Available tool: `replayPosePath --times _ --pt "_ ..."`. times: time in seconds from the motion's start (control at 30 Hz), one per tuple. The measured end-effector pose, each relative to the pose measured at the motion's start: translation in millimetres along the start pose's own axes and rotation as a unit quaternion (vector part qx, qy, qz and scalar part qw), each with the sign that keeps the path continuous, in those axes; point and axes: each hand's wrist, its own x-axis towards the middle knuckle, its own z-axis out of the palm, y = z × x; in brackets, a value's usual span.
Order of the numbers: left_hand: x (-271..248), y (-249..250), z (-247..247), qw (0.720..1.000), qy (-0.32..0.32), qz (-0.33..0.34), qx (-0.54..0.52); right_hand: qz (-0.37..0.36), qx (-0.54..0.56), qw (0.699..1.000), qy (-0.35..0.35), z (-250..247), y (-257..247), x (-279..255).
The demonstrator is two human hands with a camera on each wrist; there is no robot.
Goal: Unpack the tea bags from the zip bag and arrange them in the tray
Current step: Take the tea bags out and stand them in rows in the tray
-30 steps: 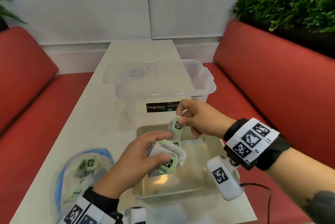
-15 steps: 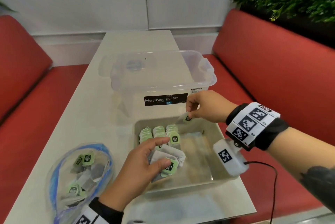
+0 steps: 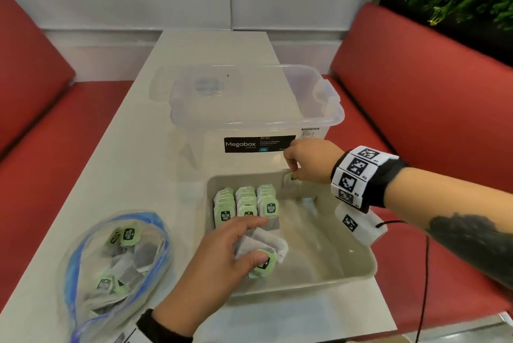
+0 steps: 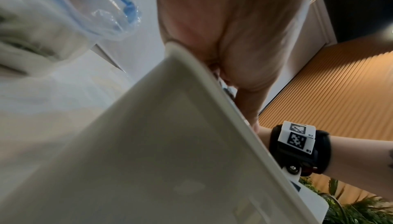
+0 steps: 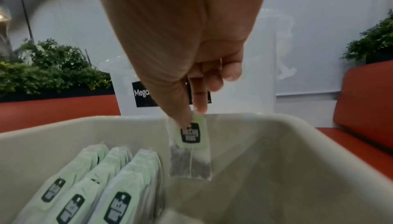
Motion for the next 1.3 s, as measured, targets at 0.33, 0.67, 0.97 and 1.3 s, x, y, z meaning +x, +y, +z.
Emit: replayPosePath --times 0.33,0.67,0.97,1.3 --pt "-1 1 -6 1.000 -0.018 -0.016 -0.017 -0.022 -0.065 0.994 -0.089 14 -10 18" --pt "1 3 -9 0.999 -0.034 -0.010 -0.017 -0.027 -0.133 0.981 -0.141 12 -19 29" --pt "1 1 -8 1.000 -0.025 0.002 -0.017 -0.008 -0.116 0.983 -0.144 14 -19 32" --pt "1 1 -6 1.000 -0.005 -0.007 -0.028 -0.007 -0.105 0.983 -0.152 8 -20 30"
